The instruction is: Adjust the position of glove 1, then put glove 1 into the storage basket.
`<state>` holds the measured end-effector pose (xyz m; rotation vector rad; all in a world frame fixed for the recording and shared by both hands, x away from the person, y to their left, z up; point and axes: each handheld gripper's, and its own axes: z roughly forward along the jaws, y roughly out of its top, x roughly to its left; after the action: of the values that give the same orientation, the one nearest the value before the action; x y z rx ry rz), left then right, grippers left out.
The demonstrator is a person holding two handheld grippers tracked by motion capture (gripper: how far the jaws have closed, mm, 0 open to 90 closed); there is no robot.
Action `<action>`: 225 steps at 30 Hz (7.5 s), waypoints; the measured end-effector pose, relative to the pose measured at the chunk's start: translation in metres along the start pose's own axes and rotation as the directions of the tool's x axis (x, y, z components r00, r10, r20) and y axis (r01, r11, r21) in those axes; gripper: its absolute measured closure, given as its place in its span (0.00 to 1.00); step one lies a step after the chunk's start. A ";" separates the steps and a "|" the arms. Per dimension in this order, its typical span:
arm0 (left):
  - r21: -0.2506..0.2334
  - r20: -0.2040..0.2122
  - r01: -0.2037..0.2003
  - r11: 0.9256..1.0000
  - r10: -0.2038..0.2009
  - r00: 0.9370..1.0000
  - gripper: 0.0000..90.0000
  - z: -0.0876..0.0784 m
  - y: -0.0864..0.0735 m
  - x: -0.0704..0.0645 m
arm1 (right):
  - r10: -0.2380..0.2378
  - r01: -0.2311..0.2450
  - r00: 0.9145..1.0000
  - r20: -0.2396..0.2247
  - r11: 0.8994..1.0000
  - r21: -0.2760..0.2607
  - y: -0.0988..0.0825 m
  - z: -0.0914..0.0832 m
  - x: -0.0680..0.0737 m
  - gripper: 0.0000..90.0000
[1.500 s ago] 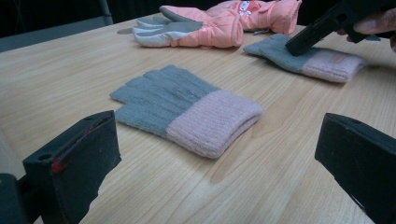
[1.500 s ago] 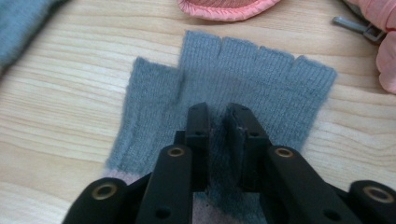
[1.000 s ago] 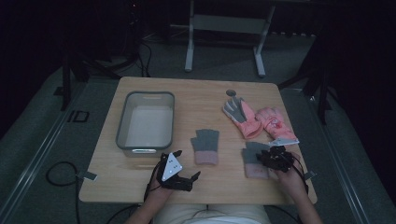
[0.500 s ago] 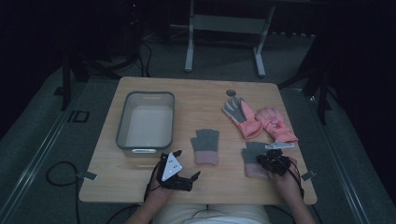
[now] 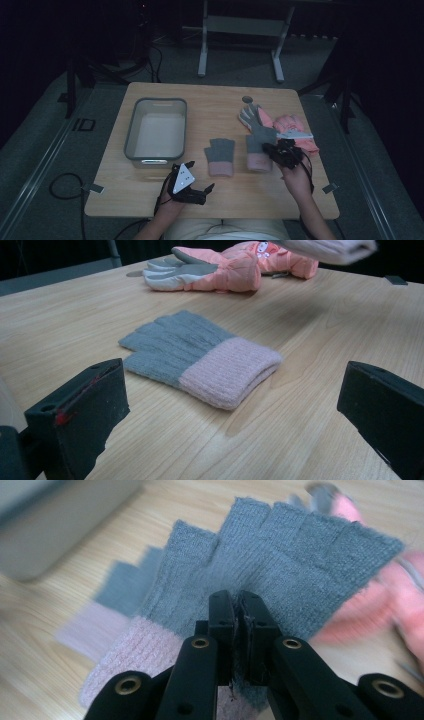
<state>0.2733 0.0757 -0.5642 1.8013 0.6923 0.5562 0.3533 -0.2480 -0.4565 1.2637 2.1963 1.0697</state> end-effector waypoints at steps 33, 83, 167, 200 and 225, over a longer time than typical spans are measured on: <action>0.014 -0.020 -0.034 0.999 0.035 0.999 0.00 0.001 0.000 -0.004 | -0.048 0.076 0.985 -0.167 0.983 0.165 0.003 0.107 0.071 0.94; 0.317 0.266 -0.466 0.826 0.394 0.880 0.33 0.080 0.047 0.003 | -0.023 0.056 0.984 -0.176 0.981 0.185 0.032 0.155 0.021 0.40; 0.506 0.108 -0.323 0.800 0.312 0.944 0.79 -0.065 0.113 0.141 | -0.143 0.170 0.857 -0.495 0.985 0.011 0.180 0.174 0.178 0.81; 0.709 0.162 -0.249 0.660 0.191 0.968 0.68 0.023 0.069 0.183 | -0.006 0.063 0.922 -0.388 0.989 0.135 0.166 0.227 0.148 0.62; 0.508 0.094 -0.094 0.856 0.054 0.994 0.08 -0.003 0.108 0.166 | -0.129 0.127 0.901 -0.413 0.991 -0.031 0.121 0.112 0.076 0.62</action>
<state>0.4118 0.1652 -0.4537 2.3438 0.7686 0.3668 0.4542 -0.0994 -0.4306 0.9347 2.5411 1.3896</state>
